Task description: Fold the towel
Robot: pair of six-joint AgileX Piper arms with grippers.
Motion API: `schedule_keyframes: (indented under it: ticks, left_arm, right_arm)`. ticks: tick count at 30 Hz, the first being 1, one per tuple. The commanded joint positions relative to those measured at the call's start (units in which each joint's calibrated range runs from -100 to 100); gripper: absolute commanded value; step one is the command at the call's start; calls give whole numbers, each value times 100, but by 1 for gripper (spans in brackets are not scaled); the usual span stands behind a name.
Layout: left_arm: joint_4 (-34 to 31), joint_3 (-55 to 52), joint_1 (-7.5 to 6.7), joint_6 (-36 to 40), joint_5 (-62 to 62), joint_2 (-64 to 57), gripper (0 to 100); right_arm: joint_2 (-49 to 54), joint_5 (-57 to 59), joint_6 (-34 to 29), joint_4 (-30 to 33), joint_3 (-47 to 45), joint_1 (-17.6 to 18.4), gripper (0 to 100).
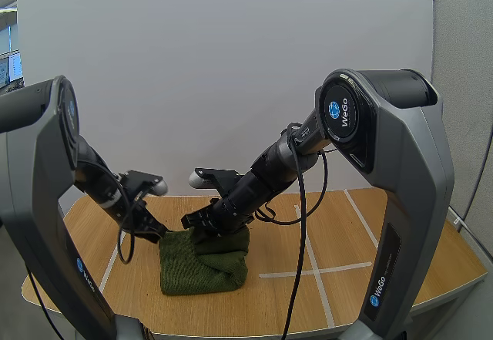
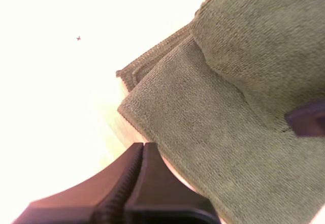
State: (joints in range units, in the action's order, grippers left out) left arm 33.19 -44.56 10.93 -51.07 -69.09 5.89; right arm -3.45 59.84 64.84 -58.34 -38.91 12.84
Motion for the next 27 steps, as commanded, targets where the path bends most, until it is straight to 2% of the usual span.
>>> schedule_keyframes:
  ticks: [1,4,9,16,23,27]
  left_arm:
    - [-45,417,544,-15,-975,-543,0]
    - [11,417,587,-15,-1073,-543,0]
    - [79,433,630,-15,-1107,-543,0]
    - [181,616,745,-27,-1370,-543,0]
    - [249,967,1059,-73,-2184,-543,0]
    - [260,1005,1192,-138,-2370,-543,0]
  right_arm:
    - [29,1074,341,-557,178,9,82]
    - [115,1699,258,-532,448,9,81]
    - [365,2002,187,-630,515,9,81]
    - [555,2166,187,-630,515,212,81]
    - [589,2059,207,-599,515,344,81]
    - [726,1875,181,-258,677,336,81]
